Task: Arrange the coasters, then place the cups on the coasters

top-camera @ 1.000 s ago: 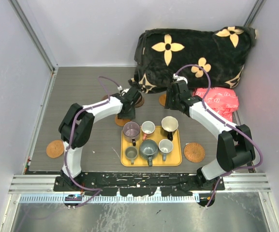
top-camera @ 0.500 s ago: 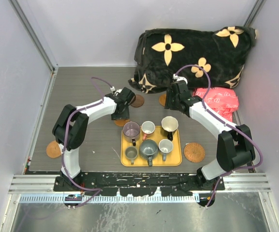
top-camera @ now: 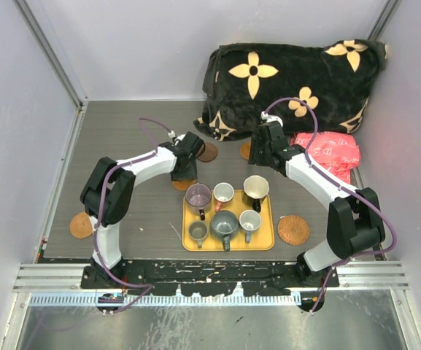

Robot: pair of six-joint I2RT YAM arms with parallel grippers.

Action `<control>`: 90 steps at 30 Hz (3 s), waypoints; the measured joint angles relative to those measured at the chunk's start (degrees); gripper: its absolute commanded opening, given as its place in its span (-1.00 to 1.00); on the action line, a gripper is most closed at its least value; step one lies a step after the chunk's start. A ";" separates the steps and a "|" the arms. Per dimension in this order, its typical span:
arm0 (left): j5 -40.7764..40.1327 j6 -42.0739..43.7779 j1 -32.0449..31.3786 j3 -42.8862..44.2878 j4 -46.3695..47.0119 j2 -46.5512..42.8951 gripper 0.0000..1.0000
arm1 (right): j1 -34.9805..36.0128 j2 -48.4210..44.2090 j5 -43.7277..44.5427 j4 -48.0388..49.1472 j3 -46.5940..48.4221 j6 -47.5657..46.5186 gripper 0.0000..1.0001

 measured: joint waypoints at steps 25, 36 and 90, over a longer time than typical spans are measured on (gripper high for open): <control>1.62 -1.11 -5.62 9.53 0.13 6.49 -0.05 | 0.00 0.00 0.04 0.04 0.00 0.00 0.00; 2.99 -1.40 -5.84 11.82 0.07 7.87 -0.05 | 0.00 0.00 0.04 0.04 0.00 0.00 -0.03; 1.27 0.57 -3.85 7.10 0.57 4.85 -0.05 | -0.02 -0.55 1.33 0.66 -0.33 0.17 0.01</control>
